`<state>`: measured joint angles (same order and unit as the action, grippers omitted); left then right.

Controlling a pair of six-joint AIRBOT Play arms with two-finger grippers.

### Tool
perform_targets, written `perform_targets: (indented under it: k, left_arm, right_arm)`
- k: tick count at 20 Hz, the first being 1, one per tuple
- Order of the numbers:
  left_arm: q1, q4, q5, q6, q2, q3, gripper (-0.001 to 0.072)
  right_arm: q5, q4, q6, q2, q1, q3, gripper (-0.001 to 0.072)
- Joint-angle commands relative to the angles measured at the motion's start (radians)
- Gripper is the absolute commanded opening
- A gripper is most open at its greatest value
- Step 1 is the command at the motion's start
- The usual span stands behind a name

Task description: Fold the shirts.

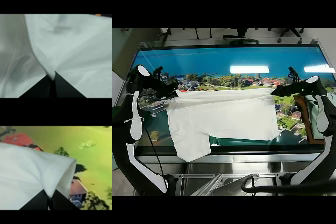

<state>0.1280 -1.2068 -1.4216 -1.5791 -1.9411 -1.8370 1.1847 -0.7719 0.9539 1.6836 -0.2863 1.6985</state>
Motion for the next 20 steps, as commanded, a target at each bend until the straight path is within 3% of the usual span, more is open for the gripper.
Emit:
perform_targets:
  k: [1,5,6,7,8,9,14,20]
  left_arm:
    - [0.0,-0.006,0.026,-0.02,-0.001,0.08,0.0013]
    - [-0.004,-0.005,0.08,-0.019,-0.002,0.101,0.002]
    - [-0.004,-0.004,0.087,-0.019,-0.002,0.1,0.0024]
    - [-0.003,-0.004,0.086,-0.019,-0.002,0.093,0.0252]
    - [-0.002,-0.004,0.068,-0.02,-0.002,0.077,0.0633]
    - [0.004,-0.004,0.031,-0.02,-0.002,0.048,0.0696]
    - [0.048,-0.006,-0.246,-0.02,0.062,-0.042,0.0695]
    - [0.122,-0.005,-0.157,0.045,0.497,0.595,0.0695]
  right_arm:
    - [0.018,-0.033,0.005,0.001,0.001,0.001,0.0021]
    - [0.025,-0.023,0.004,0.0,0.002,0.001,0.0045]
    - [0.029,-0.008,0.004,-0.001,0.002,0.001,0.019]
    - [0.033,-0.002,0.004,-0.005,0.002,0.002,0.0303]
    - [0.05,-0.003,0.004,-0.016,0.001,0.002,0.0302]
    - [0.07,-0.004,0.005,-0.034,-0.002,0.002,0.0303]
    - [0.209,-0.149,0.137,-0.195,-0.093,-0.009,0.0303]
    - [0.282,-0.156,0.149,-0.431,-0.225,-0.367,0.0292]
